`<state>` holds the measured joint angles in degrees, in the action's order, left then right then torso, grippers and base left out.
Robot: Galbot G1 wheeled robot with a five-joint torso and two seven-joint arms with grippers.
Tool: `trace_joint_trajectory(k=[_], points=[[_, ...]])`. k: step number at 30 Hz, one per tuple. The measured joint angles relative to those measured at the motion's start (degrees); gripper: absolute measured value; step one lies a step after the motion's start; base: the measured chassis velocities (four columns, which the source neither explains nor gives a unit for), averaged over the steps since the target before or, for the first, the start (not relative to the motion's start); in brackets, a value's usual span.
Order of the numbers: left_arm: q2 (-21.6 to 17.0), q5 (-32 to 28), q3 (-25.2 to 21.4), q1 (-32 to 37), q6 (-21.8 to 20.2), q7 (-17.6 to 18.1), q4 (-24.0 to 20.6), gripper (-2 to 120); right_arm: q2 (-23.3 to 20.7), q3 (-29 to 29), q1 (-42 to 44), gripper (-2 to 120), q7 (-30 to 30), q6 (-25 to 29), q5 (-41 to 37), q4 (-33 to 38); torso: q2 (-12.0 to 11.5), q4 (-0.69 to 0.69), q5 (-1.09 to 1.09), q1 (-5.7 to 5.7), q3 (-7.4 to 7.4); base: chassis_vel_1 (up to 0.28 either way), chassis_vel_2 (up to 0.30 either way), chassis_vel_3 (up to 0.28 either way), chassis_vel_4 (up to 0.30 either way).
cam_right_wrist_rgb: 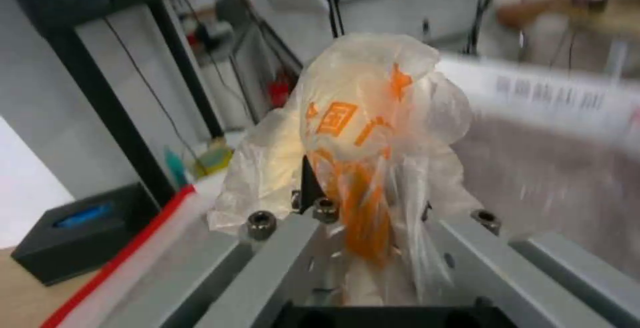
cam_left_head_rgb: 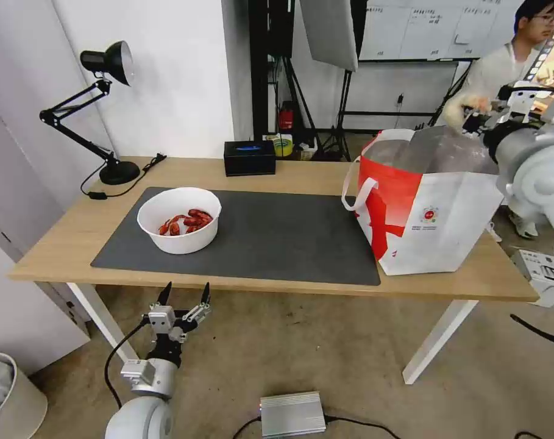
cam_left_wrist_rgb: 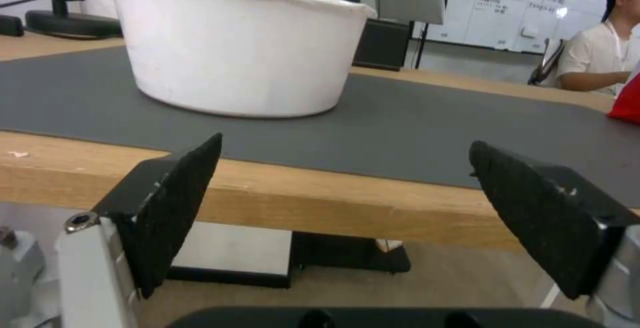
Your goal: Pick up the trash from the table and place it into the takeout bag.
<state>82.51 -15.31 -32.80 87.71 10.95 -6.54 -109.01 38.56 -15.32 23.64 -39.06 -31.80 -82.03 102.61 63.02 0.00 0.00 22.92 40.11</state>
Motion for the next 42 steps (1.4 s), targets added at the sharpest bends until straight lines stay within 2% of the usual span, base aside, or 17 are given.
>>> trace_joint_trajectory(k=[12,15,16,19,22,24,27,30,31,33,34,37,42], points=[[-0.1,-0.3,-0.1,-0.3,0.3,0.0,0.5,100,1.9,0.7,-0.7,3,-3.2,-1.6,-3.7,-2.9,0.0,0.0,0.0,0.0,0.0,0.0,0.0,0.0,0.0],[0.1,-0.3,-0.1,-0.3,0.3,0.0,0.7,100,2.1,0.7,-0.8,14,-3.4,-1.8,-3.8,-3.0,0.0,0.0,0.0,0.0,0.0,0.0,0.0,0.0,0.0],[0.1,-0.3,-0.1,-0.3,0.3,0.0,0.7,100,2.1,0.7,-0.8,14,-3.4,-1.8,-3.8,-3.0,0.0,0.0,0.0,0.0,0.0,0.0,0.0,0.0,0.0],[0.2,-0.3,-0.1,-0.3,0.3,0.0,0.7,100,2.1,0.6,-0.3,31,-3.4,-1.9,-3.9,-2.5,0.0,0.0,0.0,0.0,0.0,0.0,0.0,0.0,0.0],[0.2,-0.3,-0.2,-0.4,0.3,0.0,0.7,100,2.1,0.4,-0.1,36,-3.5,-2.0,-3.9,-2.3,0.0,-0.01,0.0,0.0,0.0,0.0,0.0,0.0,0.0],[0.2,-0.3,-0.2,-0.4,0.3,0.0,0.7,100,2.1,0.1,0.2,47,-3.5,-2.0,-3.8,-2.0,0.0,0.0,0.0,0.0,0.0,0.0,0.0,0.0,0.0],[0.2,-0.3,-0.2,-0.4,0.3,0.0,0.7,100,2.1,-0.2,0.5,54,-3.5,-2.0,-3.7,-1.9,0.0,-0.01,0.0,0.0,0.0,0.0,0.0,0.0,0.0],[0.4,-0.3,-0.1,-0.4,0.3,0.0,0.6,100,1.9,-0.7,1.2,71,-3.5,-1.9,-3.7,-1.4,0.0,0.0,0.0,0.0,0.0,0.0,0.0,0.0,0.0],[0.4,-0.3,-0.1,-0.4,0.3,0.0,0.6,100,1.9,-0.7,1.2,71,-3.5,-1.9,-3.7,-1.4,0.0,0.0,0.0,0.0,0.0,0.0,0.0,0.0,0.0],[0.5,-0.3,0.0,-0.4,0.3,0.0,0.5,100,1.8,-1.0,1.4,81,-3.5,-1.6,-3.8,-1.3,0.0,-0.01,0.0,0.0,0.0,0.0,0.0,0.0,0.0],[0.5,-0.3,0.0,-0.4,0.3,0.0,0.5,100,1.8,-1.0,1.4,81,-3.5,-1.6,-3.8,-1.3,0.0,-0.01,0.0,0.0,0.0,0.0,0.0,0.0,0.0],[0.5,-0.2,-0.1,-0.3,0.3,0.0,0.3,100,1.9,-1.2,1.4,95,-3.7,-0.7,-3.7,-1.2,0.0,0.0,0.0,0.0,0.0,0.0,0.0,0.0,0.0],[0.5,-0.2,-0.3,0.0,0.3,0.0,0.0,100,2.2,-1.5,2.0,100,-2.5,1.5,-3.3,-0.7,0.0,-0.01,0.0,0.0,0.0,0.0,0.0,0.0,0.0]])
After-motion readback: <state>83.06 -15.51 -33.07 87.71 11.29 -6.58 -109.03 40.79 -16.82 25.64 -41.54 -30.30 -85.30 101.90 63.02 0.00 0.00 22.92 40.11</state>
